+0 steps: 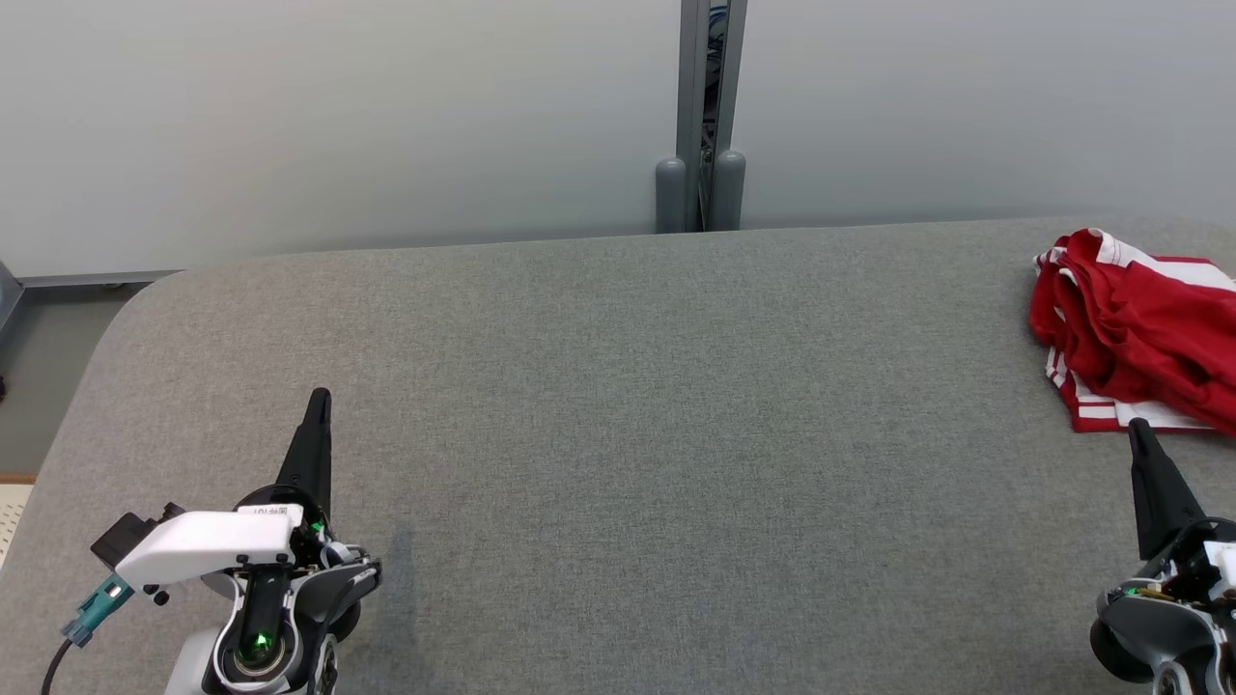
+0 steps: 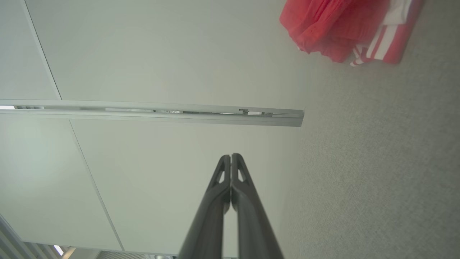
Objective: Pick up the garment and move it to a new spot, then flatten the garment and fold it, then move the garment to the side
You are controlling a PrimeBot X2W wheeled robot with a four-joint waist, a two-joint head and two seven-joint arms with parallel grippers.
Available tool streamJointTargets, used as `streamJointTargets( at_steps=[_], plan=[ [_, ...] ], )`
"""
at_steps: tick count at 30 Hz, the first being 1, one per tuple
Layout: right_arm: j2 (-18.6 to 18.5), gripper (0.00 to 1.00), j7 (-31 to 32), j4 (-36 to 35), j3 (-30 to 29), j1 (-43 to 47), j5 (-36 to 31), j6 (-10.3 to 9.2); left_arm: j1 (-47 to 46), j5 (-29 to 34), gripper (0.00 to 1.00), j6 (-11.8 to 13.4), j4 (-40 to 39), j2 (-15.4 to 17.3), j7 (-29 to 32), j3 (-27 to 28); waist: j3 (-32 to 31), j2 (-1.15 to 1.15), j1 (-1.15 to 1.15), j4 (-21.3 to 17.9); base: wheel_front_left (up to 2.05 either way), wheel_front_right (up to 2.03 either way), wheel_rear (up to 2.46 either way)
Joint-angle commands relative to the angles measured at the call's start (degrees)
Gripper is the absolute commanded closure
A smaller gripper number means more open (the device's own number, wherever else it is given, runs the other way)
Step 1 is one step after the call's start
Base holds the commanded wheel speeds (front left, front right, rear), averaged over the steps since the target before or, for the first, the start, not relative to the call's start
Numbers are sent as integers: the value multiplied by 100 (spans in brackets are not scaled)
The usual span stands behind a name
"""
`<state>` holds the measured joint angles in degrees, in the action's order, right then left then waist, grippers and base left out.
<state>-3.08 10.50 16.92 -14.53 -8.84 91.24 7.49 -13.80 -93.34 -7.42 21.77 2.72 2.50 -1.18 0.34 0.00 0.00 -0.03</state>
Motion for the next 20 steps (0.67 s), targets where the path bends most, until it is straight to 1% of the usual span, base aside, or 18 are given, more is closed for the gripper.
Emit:
streamJointTargets(
  at_steps=[1,20],
  plan=[
    [-14,100,18,-6,-28,-32,-21,0,-90,-22,100,-24,-2,30,0,18,0,0,0,0,0,0,0],
    [-10,100,25,-6,-35,-34,-28,0,-90,-23,100,-24,-2,30,-1,18,0,0,0,0,0,0,0]
  ],
)
